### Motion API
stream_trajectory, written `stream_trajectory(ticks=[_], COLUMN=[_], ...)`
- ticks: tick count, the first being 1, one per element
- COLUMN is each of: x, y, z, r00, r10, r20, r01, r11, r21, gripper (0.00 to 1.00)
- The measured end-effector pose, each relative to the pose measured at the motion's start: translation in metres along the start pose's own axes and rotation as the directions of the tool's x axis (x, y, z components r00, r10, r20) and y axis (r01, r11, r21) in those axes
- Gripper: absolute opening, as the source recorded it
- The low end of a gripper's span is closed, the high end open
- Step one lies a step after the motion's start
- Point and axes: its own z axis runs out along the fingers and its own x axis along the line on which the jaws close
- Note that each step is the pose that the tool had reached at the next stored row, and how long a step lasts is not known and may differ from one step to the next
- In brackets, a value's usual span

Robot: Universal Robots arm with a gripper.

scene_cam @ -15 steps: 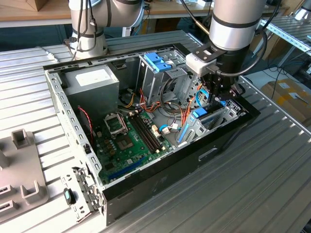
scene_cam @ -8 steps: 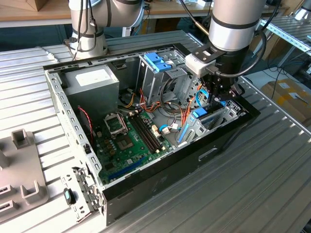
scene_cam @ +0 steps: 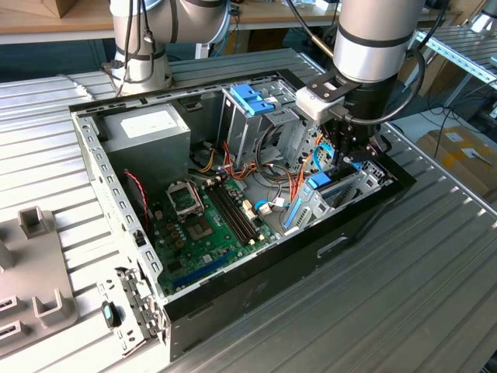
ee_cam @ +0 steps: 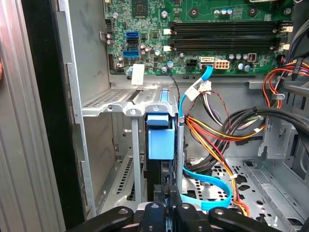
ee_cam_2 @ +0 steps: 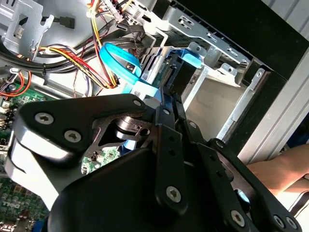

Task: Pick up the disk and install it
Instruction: 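Insert the first disk wire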

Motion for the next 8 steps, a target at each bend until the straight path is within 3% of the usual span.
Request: stream_trajectory(ticks=[5, 8], x=[0.0000, 0.0003], y=[0.0001, -0.0010], z=[0.0000, -0.0037], r00=[1.0000, 1.0000], r10=[0.000, 0.000], r20=[0.0004, 0.0002], r01=[0.000, 0.000], r11=[1.0000, 1.0000], r21=[0.0000, 0.0004], gripper=[0.16, 0.16])
